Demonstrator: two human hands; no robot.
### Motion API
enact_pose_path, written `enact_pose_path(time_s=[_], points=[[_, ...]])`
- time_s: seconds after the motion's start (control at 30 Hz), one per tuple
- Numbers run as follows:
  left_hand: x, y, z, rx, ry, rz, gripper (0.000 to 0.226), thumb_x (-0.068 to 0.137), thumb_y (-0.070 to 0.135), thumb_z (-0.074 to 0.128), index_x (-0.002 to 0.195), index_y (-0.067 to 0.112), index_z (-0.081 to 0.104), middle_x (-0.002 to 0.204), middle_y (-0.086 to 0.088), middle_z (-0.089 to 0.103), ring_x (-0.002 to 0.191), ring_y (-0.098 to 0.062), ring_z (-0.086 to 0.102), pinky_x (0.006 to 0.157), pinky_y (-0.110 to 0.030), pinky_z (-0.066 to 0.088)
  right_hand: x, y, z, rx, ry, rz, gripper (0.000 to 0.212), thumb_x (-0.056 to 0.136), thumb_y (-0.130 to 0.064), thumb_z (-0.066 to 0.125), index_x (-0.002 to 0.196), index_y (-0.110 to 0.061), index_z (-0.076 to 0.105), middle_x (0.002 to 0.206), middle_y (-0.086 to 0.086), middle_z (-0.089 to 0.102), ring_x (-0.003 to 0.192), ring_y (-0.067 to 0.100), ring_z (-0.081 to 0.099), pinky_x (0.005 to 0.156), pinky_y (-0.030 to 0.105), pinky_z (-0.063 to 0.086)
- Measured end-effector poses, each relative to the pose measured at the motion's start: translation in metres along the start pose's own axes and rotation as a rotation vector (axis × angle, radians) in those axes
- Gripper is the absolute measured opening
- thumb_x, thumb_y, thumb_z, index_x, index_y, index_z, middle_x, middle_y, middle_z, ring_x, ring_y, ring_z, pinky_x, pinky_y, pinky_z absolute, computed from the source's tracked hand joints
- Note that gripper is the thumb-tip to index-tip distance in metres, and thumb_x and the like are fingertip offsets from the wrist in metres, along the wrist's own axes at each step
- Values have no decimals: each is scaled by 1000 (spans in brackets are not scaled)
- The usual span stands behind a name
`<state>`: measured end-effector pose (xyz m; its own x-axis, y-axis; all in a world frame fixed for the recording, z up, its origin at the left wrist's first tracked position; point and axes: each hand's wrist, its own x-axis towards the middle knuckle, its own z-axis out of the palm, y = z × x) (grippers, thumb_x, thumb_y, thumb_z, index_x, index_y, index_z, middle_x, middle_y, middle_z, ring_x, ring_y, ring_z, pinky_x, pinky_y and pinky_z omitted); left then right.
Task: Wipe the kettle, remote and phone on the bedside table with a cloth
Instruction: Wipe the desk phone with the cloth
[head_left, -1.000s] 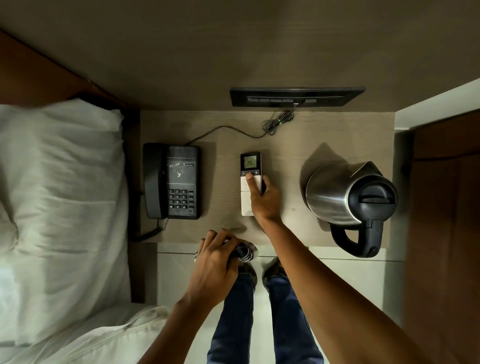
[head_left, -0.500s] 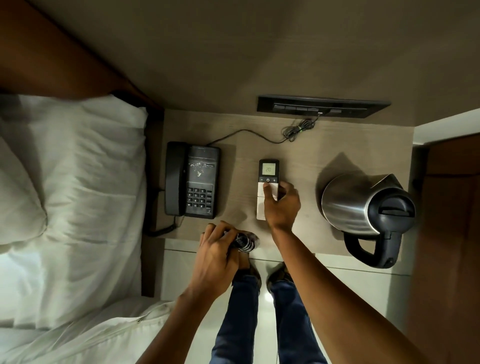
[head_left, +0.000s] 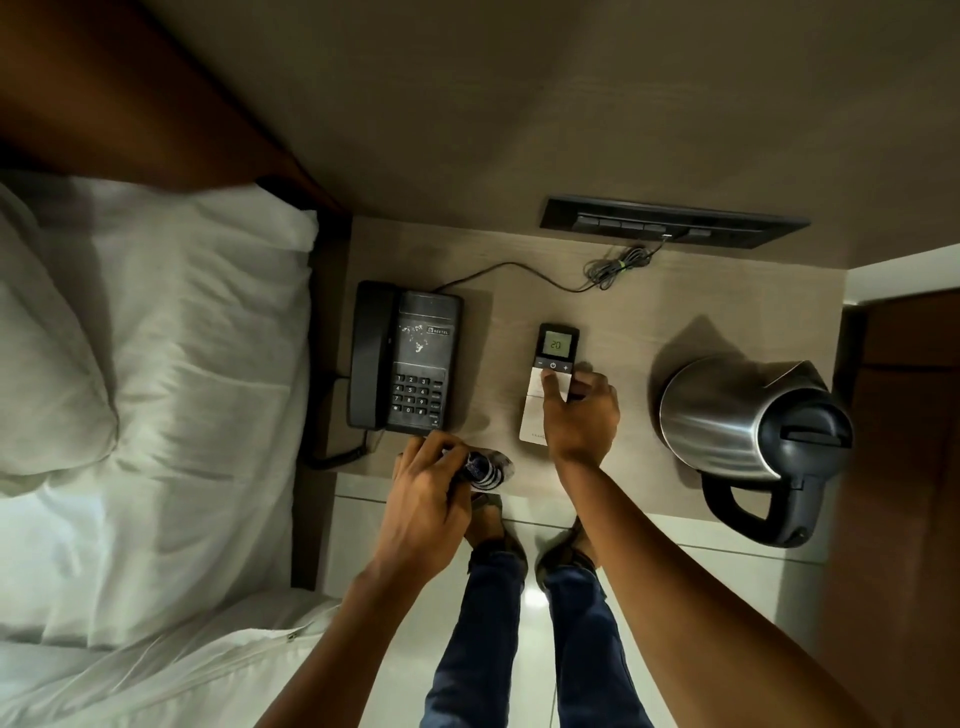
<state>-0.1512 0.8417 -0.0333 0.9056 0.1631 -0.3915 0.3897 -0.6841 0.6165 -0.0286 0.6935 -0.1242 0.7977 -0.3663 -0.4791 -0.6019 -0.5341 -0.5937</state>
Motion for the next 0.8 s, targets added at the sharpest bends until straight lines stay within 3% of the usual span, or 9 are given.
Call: enact_pose_path(time_s=[0.13,0.23,0.3,0.4,0.5,0.57,0.67,0.8], points=[[4,0,-9,0,4,-29,31,85,9,51,109,8,70,117,-6,63,107,-24,52,87,-45,55,-4,-3,-1,20,-4,12,48,94,-42,82,129,-12,68,124,8,72,112,30,72,95,47,62],[10,-1,-23,7,58,-46,28,85,5,52,106,4,71,115,-10,62,103,-24,50,82,-46,54,-8,-9,0,31,49,-36,48,93,-38,83,130,-12,65,128,8,64,112,29,69,91,44,62],[21,-3,-34,-16,129,-89,22,88,-3,57,105,5,68,117,-11,58,102,-23,48,81,-45,53,-12,-18,4,62,57,-165,42,96,-34,80,130,-14,65,126,6,60,109,23,66,84,38,61],[54,-2,-52,-3,274,-109,26,90,-4,58,111,10,64,122,-9,52,105,-19,43,88,-38,51,-17,-39,20,134,-211,-363,34,102,-11,70,135,-15,64,128,7,64,107,18,67,84,34,63],[102,-3,-61,95,364,-62,42,91,7,49,130,14,61,133,-11,50,116,-28,44,100,-42,49,-18,-68,45,208,-495,-282,41,107,-7,63,147,-9,58,133,18,69,118,30,69,99,43,60],[127,-6,-58,164,302,-85,51,91,12,47,141,14,57,143,-15,49,128,-37,43,110,-51,45,-16,-82,60,201,-549,-206,41,111,-17,59,150,-6,56,138,19,70,125,34,69,106,49,58],[142,-19,-40,316,105,-109,59,98,13,56,156,16,43,160,-15,39,149,-43,29,122,-58,31,-8,-90,72,178,-558,-179,45,113,-18,56,157,-7,52,150,19,64,133,33,66,111,45,56],[129,-34,-28,328,121,-78,59,95,12,51,154,14,45,159,-14,43,147,-41,33,124,-55,30,0,-87,70,177,-615,-186,50,112,-16,57,161,-12,48,158,17,59,143,32,60,114,51,55]])
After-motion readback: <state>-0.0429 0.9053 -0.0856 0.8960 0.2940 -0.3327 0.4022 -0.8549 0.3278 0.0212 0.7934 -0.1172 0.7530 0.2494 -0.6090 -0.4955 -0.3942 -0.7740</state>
